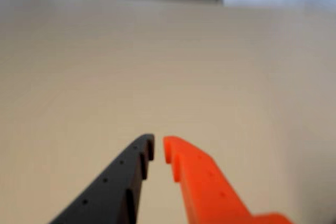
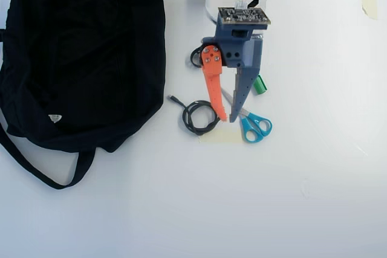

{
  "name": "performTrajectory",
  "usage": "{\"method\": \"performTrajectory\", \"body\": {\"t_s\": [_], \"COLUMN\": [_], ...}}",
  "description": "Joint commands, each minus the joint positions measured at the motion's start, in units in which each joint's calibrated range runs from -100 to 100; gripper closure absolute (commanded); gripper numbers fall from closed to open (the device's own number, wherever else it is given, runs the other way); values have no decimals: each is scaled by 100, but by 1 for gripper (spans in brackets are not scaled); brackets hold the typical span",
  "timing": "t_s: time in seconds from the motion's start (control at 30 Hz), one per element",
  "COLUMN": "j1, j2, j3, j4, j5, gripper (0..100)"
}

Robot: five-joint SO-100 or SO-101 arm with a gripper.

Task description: Put the bike light into the black bag

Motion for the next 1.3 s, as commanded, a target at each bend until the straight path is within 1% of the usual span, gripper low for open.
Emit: {"method": "performTrajectory", "body": {"t_s": [0.0, 0.13, 0.3, 0.77, 1.0, 1.13, 1.2, 1.27], "j1": [-30, -45, -8, -60, 89, 329, 374, 523], "j2": [-178, -162, -162, -137, -54, -54, -54, -54], "j3": [-773, -1267, -1303, -1204, -1033, -620, -413, -279], "j4": [1817, 3626, 5659, 5616, 5624, 5616, 5616, 5607], "j5": [-25, -292, -313, -235, 505, 741, 1055, 1249], "gripper": [98, 98, 98, 98, 98, 98, 98, 98]}}
